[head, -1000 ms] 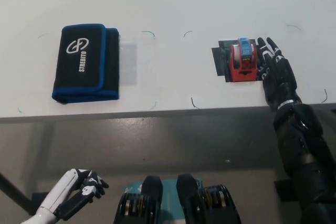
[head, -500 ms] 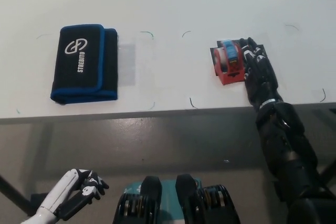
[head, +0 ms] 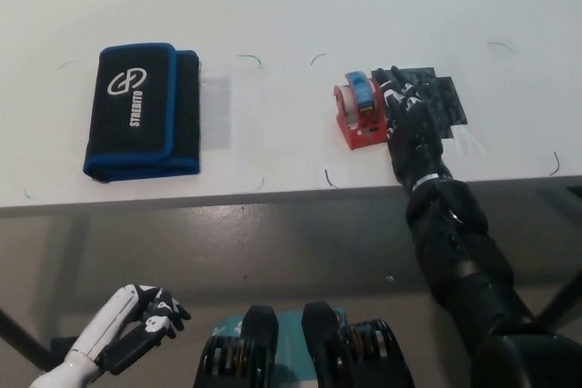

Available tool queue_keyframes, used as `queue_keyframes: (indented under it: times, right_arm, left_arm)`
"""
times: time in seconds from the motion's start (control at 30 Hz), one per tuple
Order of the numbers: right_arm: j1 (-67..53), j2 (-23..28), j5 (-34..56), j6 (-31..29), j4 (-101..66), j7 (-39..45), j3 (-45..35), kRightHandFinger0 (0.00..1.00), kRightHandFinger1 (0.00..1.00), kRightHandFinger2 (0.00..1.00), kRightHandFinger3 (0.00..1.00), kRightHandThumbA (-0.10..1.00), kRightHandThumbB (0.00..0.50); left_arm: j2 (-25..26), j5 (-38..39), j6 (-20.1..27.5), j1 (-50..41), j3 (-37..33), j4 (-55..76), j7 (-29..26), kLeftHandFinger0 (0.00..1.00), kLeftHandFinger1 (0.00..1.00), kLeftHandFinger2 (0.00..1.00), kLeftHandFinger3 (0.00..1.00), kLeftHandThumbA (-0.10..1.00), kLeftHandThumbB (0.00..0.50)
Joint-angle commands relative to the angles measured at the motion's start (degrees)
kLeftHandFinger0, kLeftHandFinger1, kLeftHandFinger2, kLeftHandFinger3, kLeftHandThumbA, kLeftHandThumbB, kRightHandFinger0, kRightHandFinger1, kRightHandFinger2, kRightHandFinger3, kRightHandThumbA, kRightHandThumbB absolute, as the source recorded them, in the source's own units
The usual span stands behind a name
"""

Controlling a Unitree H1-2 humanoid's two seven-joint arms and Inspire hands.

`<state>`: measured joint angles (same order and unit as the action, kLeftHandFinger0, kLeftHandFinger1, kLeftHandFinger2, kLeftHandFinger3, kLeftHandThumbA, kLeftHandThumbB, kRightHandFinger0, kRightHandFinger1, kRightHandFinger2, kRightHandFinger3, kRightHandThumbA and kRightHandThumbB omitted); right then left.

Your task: Use the right hand to move the tape on the right hand side to the notebook on the left hand side

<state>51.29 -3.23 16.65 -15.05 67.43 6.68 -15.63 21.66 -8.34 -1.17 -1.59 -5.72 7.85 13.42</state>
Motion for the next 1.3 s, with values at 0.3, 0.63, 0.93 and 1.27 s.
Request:
queue_keyframes:
  times: [0.3,0.63,0.93,1.27]
  right_arm:
    - [1.00,-6.77,-1.44,0.84,3.06,1.48,3.54,1.00,1.00,1.00,1.00,0.79,0.487]
    - [1.40,-9.18,-1.53,0.01,4.21,2.03,5.83,1.00,1.00,1.00,1.00,0.80,0.500]
    - [1.95,-10.35,-0.61,0.01,5.02,1.15,5.06,1.00,1.00,1.00,1.00,0.78,0.500]
    - [0.78,-6.41,-1.92,-0.42,2.11,2.56,6.51,1.00,1.00,1.00,1.00,0.86,0.500]
  left_arm:
    - [1.96,-0.36,0.15,1.30,0.77,2.72,1.16,0.38,0.40,0.51,0.65,0.70,0.131]
    - [1.71,-0.38,-0.89,1.72,0.65,3.32,1.49,0.38,0.41,0.52,0.66,0.69,0.132]
    - [1.41,-0.16,-2.15,1.60,0.86,4.24,1.71,0.40,0.42,0.53,0.68,0.69,0.139]
    - [1.52,-0.53,-2.56,1.38,0.88,4.67,1.68,0.40,0.43,0.54,0.69,0.68,0.128]
